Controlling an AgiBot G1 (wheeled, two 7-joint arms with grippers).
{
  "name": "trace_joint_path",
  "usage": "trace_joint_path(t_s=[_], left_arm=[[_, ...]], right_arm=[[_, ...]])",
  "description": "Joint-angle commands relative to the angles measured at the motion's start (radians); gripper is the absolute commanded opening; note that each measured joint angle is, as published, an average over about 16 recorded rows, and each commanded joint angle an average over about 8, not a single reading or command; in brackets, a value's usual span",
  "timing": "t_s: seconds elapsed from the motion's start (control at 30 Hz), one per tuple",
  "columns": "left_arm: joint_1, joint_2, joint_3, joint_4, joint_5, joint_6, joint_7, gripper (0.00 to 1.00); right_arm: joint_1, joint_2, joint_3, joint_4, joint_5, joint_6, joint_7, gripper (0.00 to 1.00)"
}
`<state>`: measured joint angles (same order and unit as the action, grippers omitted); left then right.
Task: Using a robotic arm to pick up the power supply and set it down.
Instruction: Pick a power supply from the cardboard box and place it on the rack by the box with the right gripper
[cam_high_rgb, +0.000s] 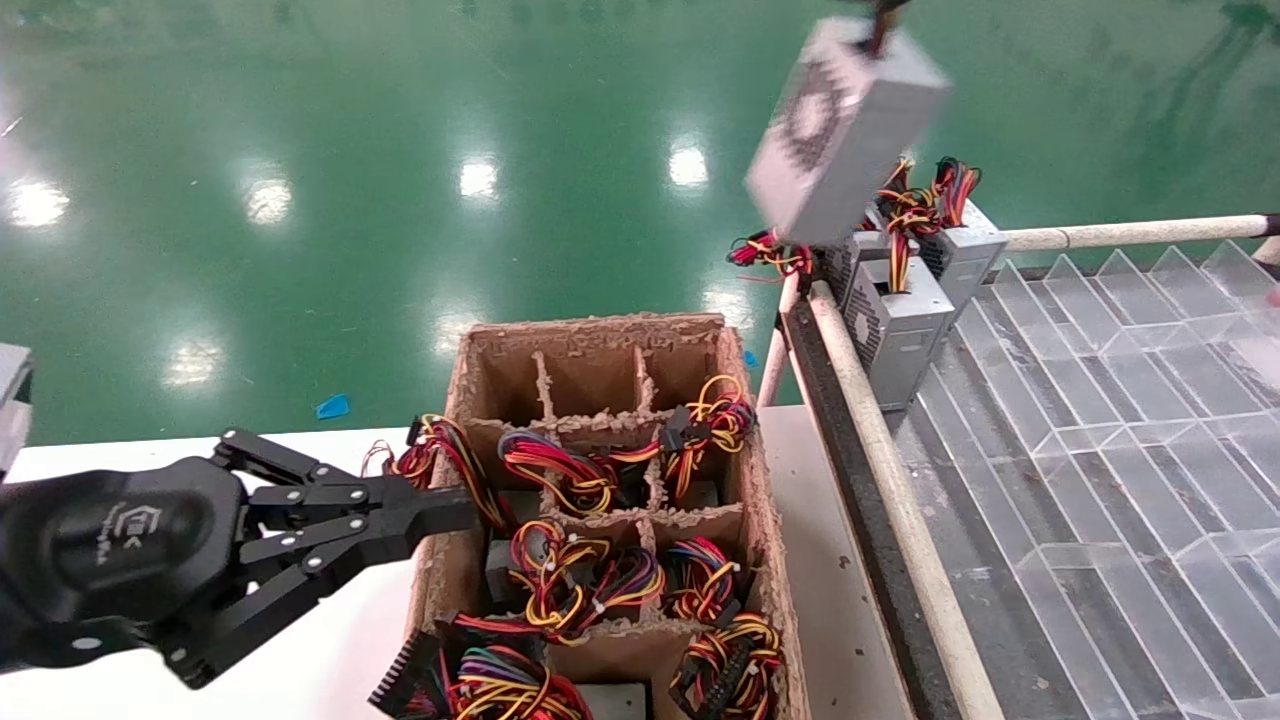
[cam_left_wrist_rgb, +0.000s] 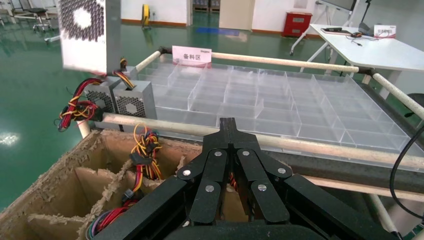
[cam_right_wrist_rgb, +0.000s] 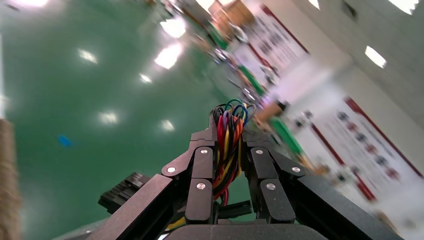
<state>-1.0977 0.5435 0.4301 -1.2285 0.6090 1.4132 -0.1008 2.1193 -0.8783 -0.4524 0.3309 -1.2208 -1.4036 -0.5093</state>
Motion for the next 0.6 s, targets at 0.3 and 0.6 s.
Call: trace_joint_path(t_s=[0.3, 0.6], left_arm=[[0.000, 0.000, 0.000, 0.000, 0.000, 0.000, 0.000, 0.00], [0.000, 0.000, 0.000, 0.000, 0.000, 0.000, 0.000, 0.00]], right_arm=[[0.023, 0.118, -0.007, -0.033, -0.047, 0.087, 0.028, 0.00], [-0.020, 0.179, -0.020, -0.102, -0.074, 0.106, 0.045, 0.00]])
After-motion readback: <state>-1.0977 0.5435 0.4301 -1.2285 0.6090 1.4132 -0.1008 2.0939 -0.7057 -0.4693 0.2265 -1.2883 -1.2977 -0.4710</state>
